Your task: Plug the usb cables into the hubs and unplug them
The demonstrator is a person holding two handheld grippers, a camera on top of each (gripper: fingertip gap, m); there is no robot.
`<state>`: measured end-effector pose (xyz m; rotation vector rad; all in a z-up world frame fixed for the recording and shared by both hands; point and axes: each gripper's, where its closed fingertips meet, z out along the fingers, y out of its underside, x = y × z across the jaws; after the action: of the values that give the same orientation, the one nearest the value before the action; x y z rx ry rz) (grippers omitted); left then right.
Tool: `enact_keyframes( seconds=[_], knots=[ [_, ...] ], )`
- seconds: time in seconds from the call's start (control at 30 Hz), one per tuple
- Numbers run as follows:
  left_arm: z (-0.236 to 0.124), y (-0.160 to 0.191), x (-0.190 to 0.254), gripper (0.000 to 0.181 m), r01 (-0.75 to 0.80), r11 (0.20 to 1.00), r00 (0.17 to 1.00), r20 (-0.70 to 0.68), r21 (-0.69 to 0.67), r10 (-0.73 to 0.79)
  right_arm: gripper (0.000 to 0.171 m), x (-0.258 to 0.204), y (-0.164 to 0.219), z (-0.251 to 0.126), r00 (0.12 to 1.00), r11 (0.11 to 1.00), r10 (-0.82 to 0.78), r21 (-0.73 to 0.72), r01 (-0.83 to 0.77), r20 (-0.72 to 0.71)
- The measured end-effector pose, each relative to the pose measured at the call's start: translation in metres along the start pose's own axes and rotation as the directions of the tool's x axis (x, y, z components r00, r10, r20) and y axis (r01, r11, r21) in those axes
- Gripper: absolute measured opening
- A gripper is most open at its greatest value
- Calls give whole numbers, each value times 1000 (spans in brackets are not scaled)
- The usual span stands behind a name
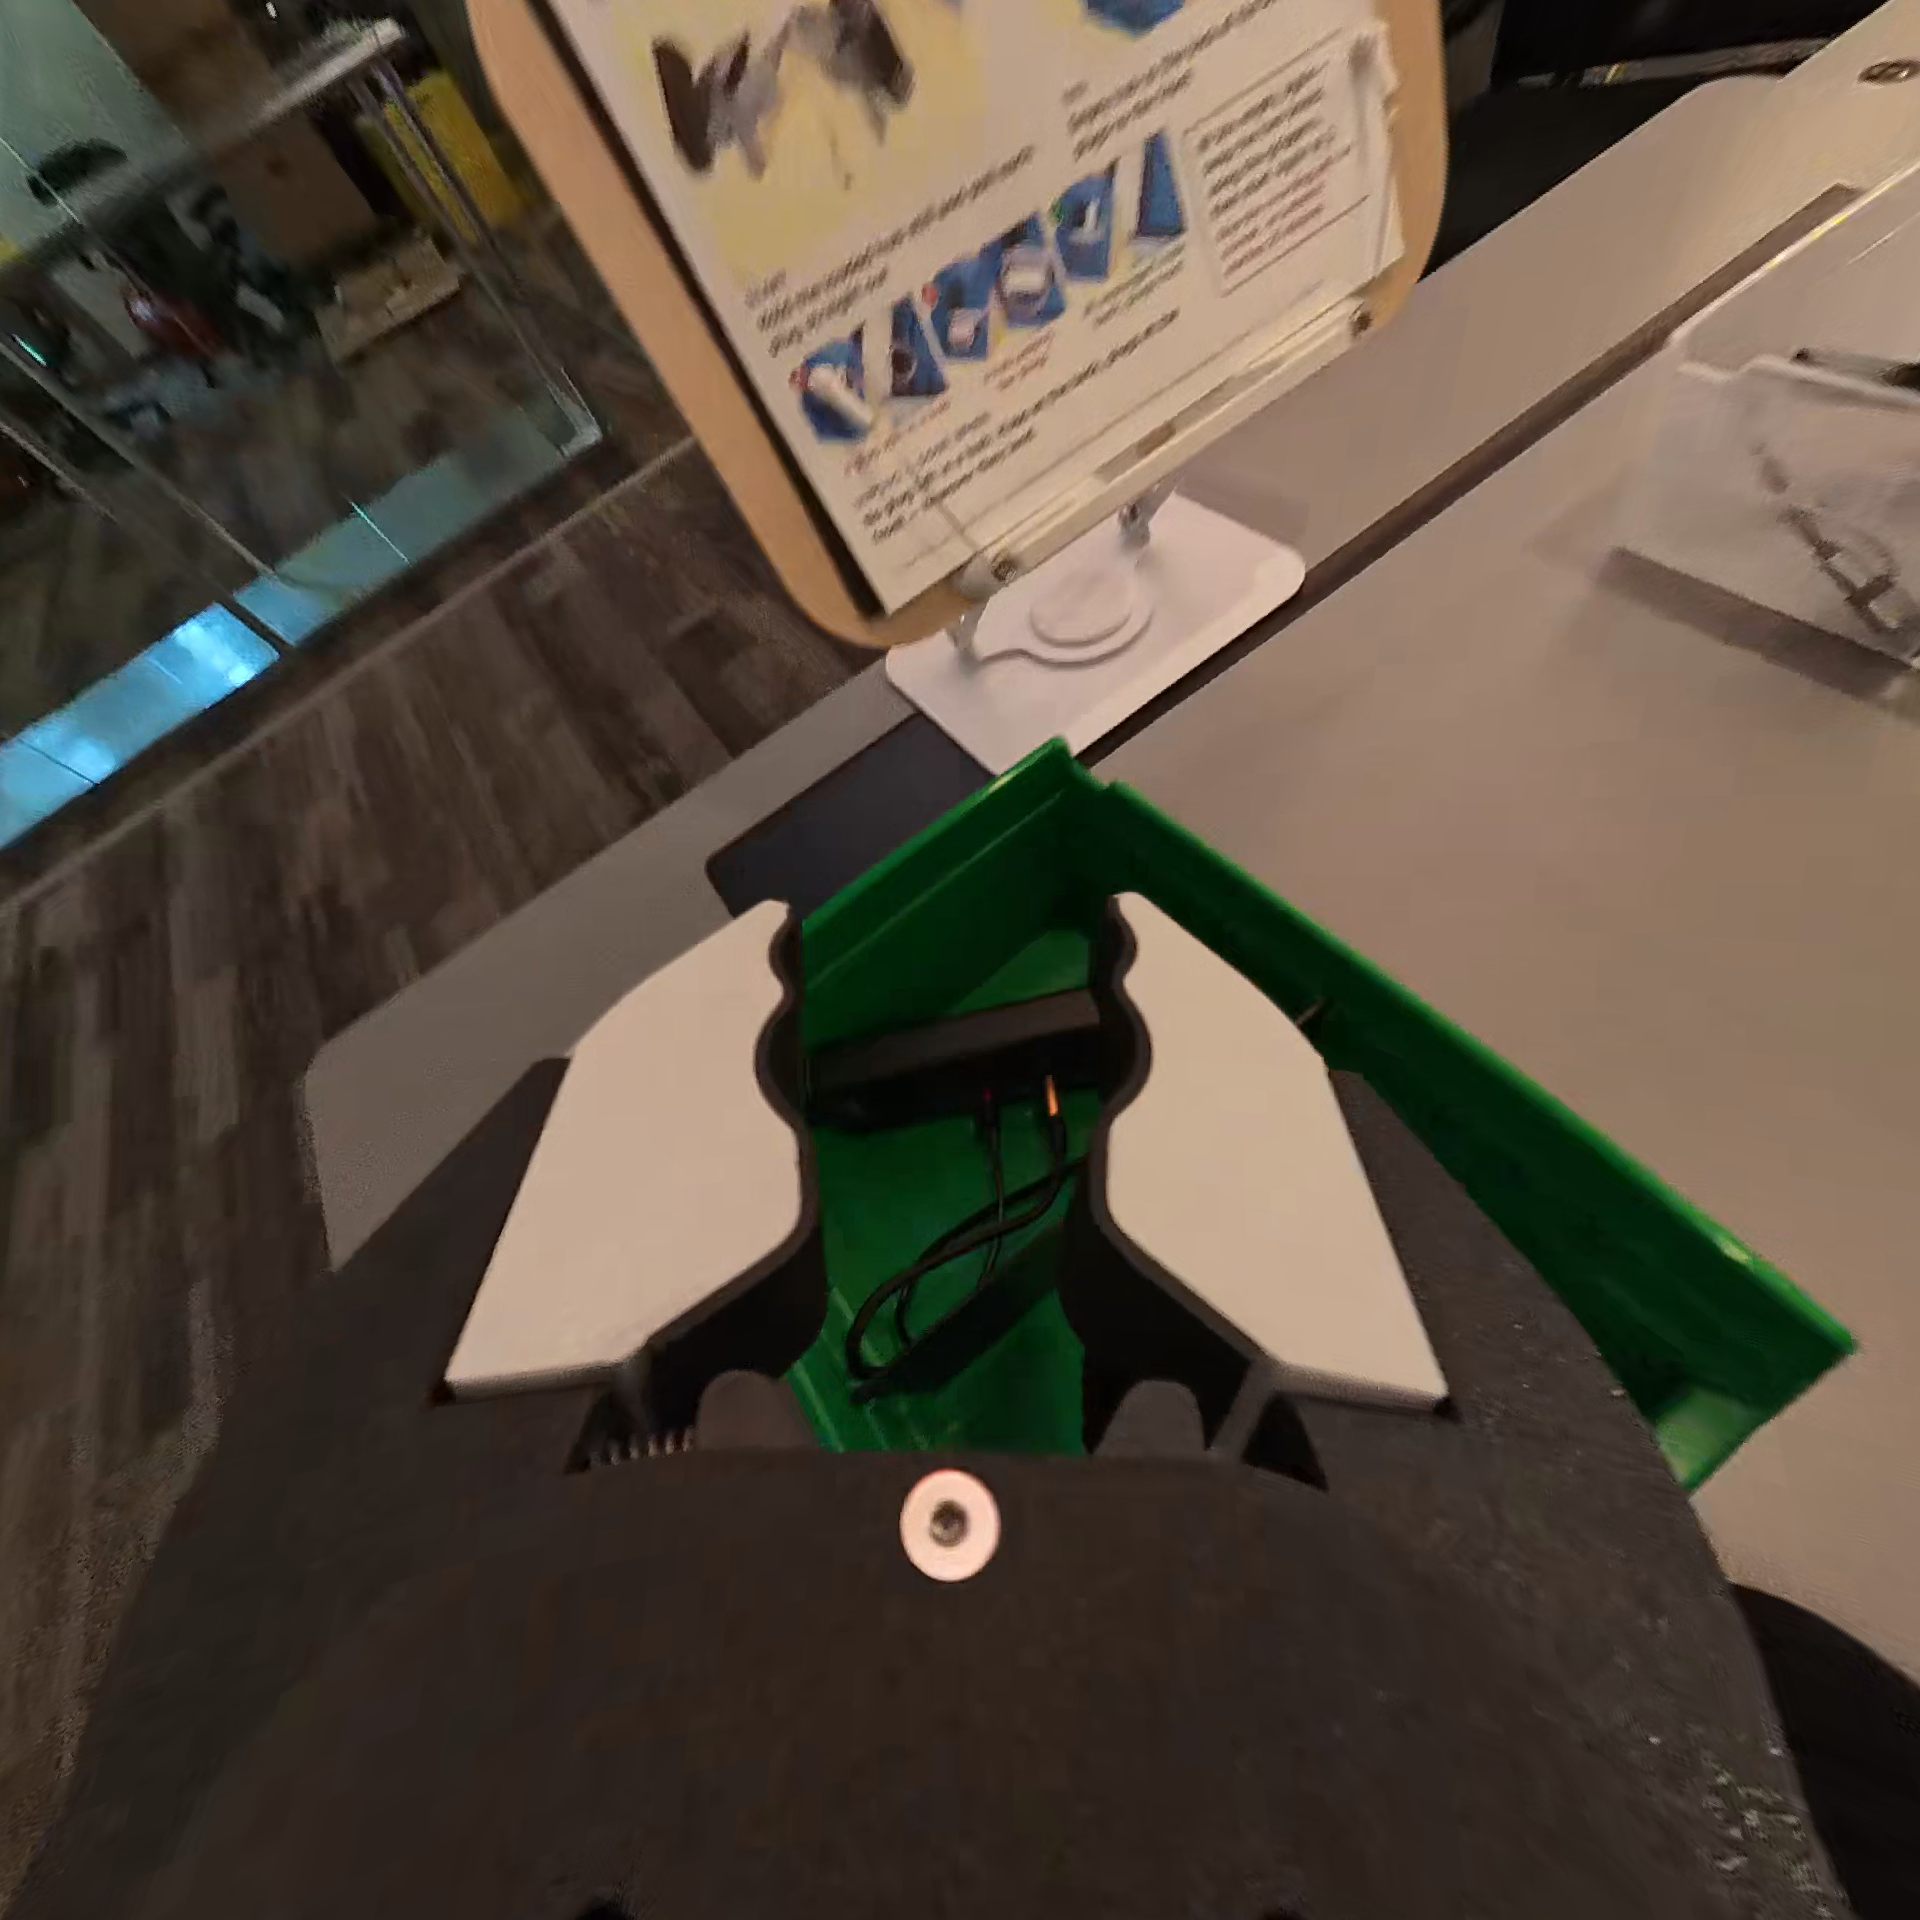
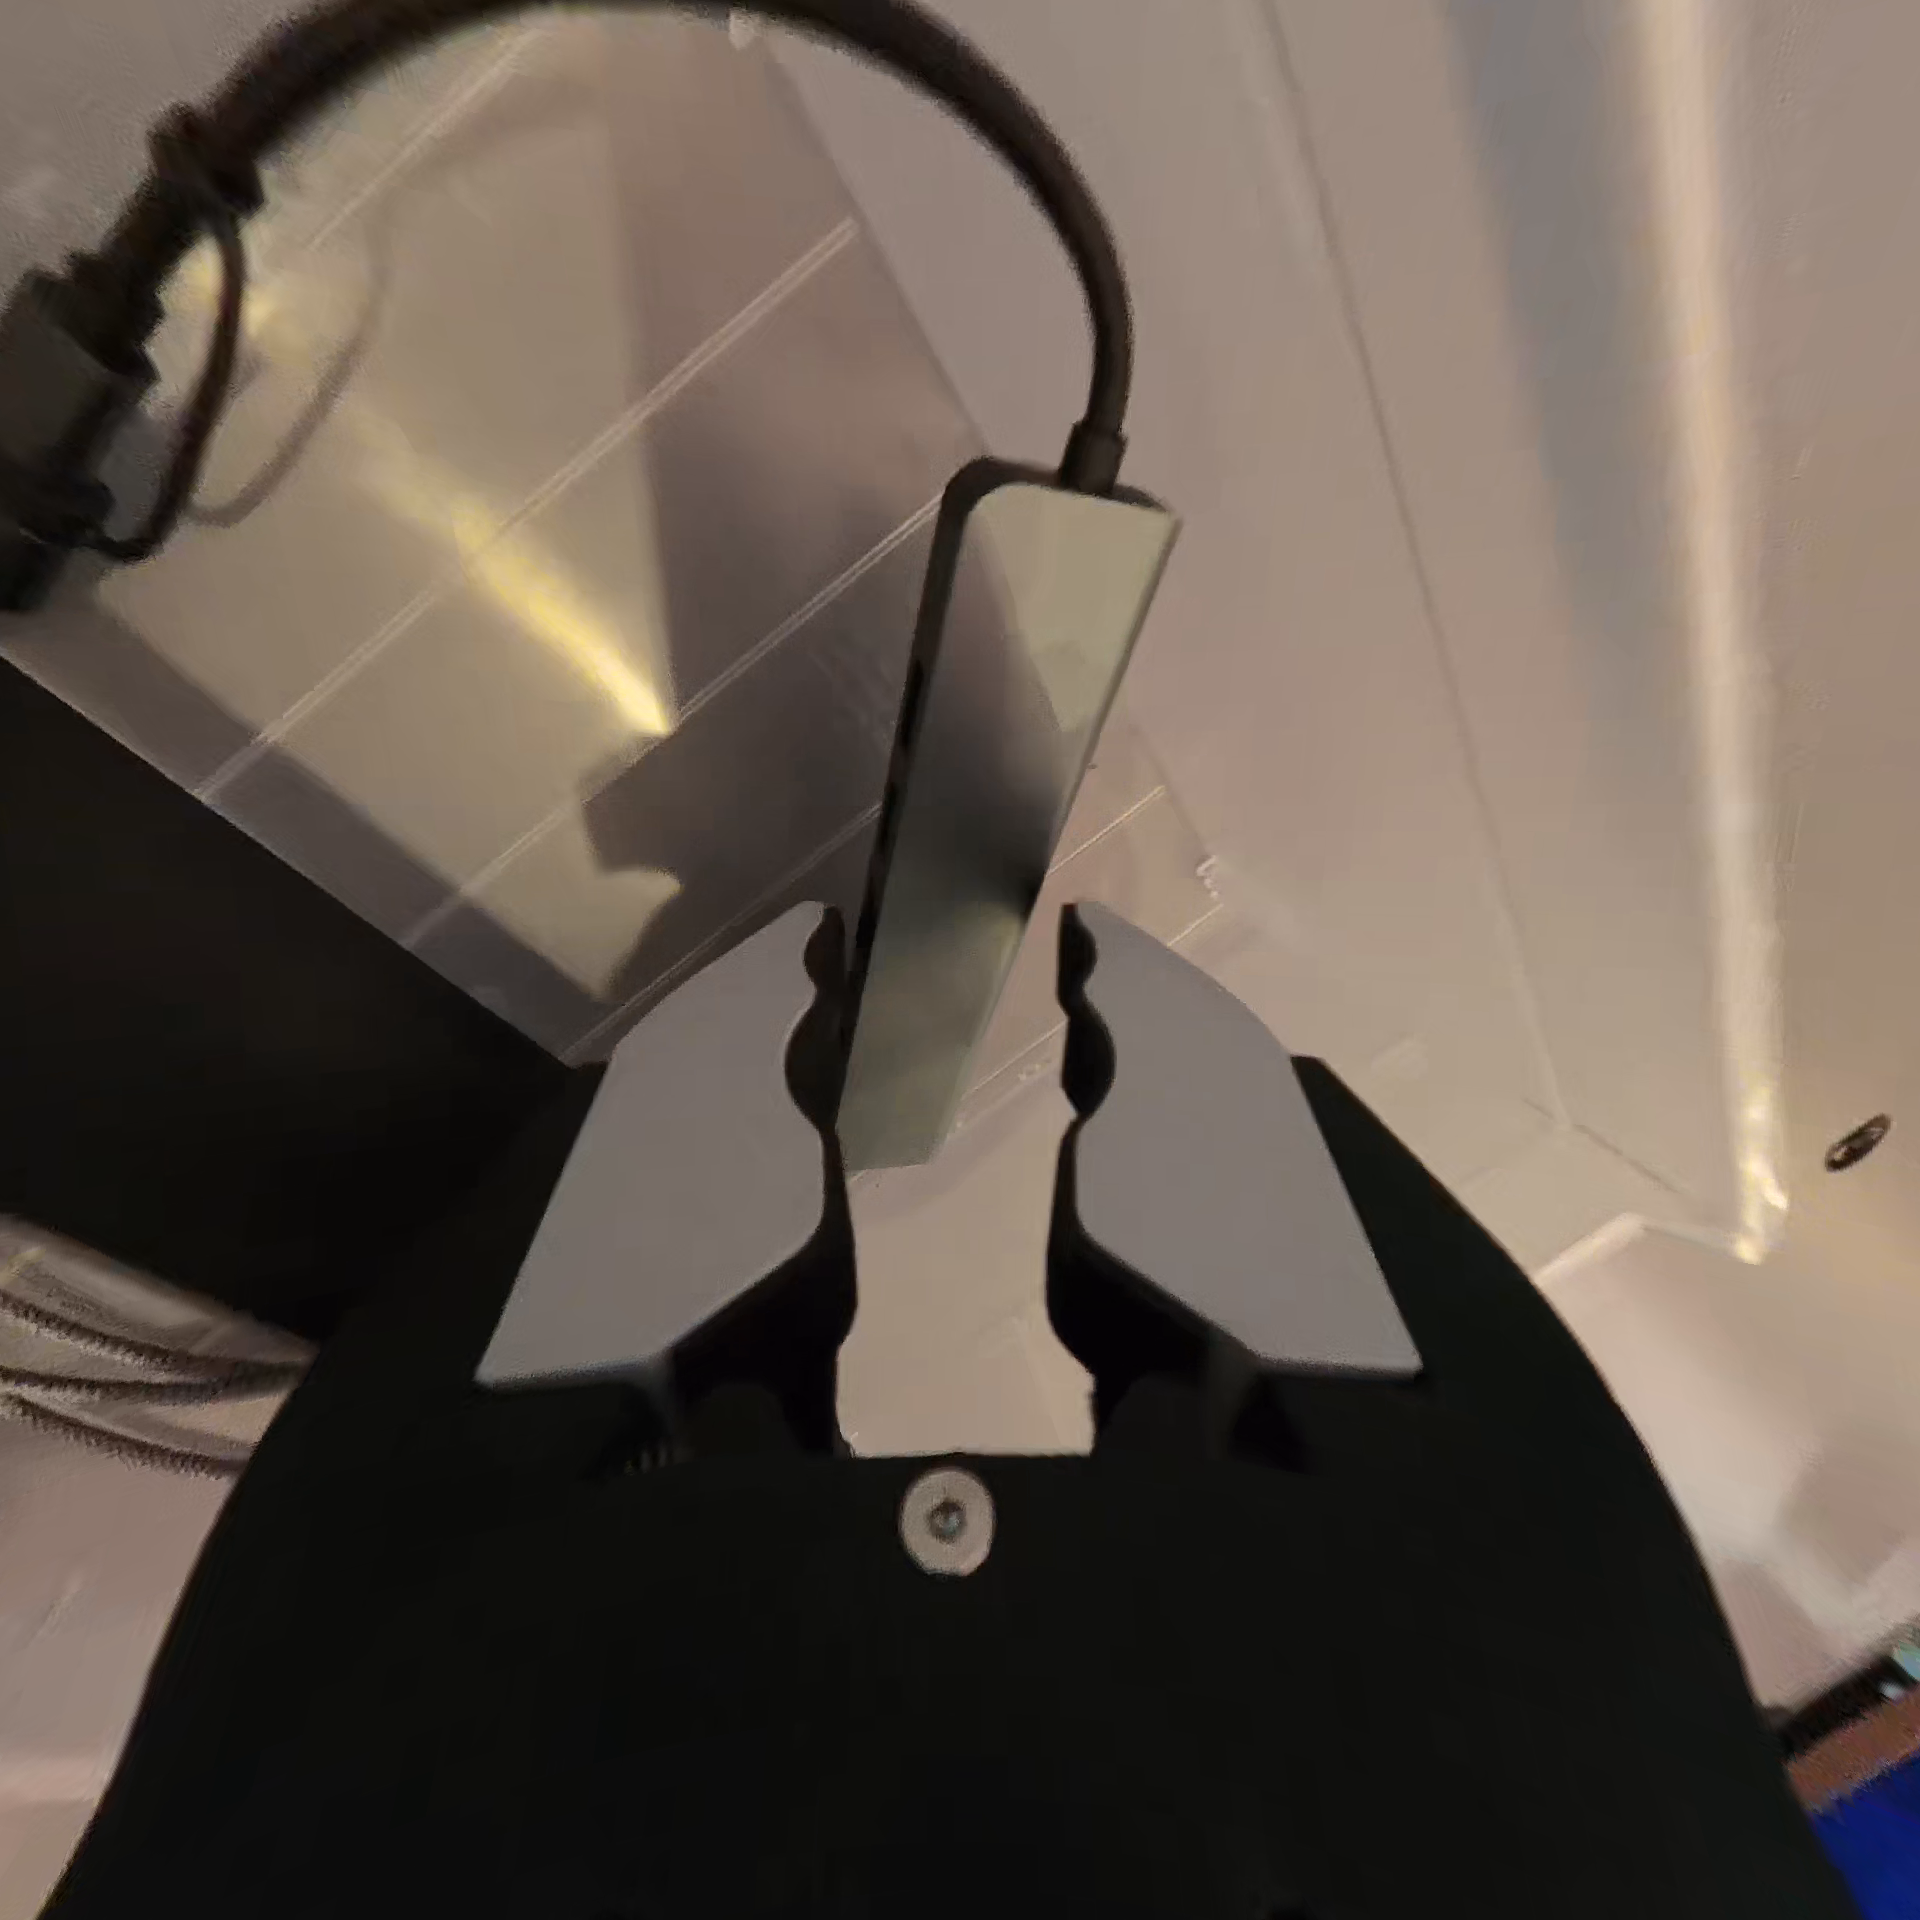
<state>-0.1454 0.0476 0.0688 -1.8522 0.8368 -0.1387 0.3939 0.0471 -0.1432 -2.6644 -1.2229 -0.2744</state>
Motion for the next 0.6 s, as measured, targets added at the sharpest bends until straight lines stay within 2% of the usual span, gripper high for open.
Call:
enact_keyframes(
  seconds=[0.03, 0.13, 0.23, 0.3, 0.33, 0.4, 0.47, 0.53, 0.6],
  knots=[
    [5, 10, -8, 52, 14, 1000, 1000, -1, -15, -14, 51, 4, -5, -7, 999, 999, 20, 49, -19, -29],
    [23, 34, -19, 54, 42, 996, 999, -12, -75, -43, 55, 17, -24, -50, 983, 966, 132, 240, -98, -131],
    [46, 52, -16, 52, -39, 987, 999, -29, -154, 35, 56, 14, -50, -114, 942, 865, 242, 490, -102, -231],
    [59, 68, -10, 35, -10, 973, 997, -79, -233, -8, 55, 0, -81, -161, 935, 721, 299, 687, -89, -193],
    [65, 75, -2, 34, 19, 962, 988, -144, -272, -60, 55, -9, -96, -185, 938, 629, 314, 772, -88, -149],
    [76, 84, 1, 48, 23, 948, 982, -170, -319, -81, 55, -31, -119, -221, 954, 470, 299, 875, -119, -32],
    [81, 90, 2, 51, -48, 938, 989, -149, -344, -4, 54, -58, -133, -240, 972, 354, 212, 919, -172, 101],
    [84, 92, 5, 50, -130, 920, 989, -119, -369, 92, 54, -86, -141, -244, 980, 325, 72, 924, -201, 188],
    [88, 100, 11, 55, -155, 886, 986, -120, -436, 114, 54, -100, -142, -235, 983, 358, -1, 918, -171, 184]
  ],
)
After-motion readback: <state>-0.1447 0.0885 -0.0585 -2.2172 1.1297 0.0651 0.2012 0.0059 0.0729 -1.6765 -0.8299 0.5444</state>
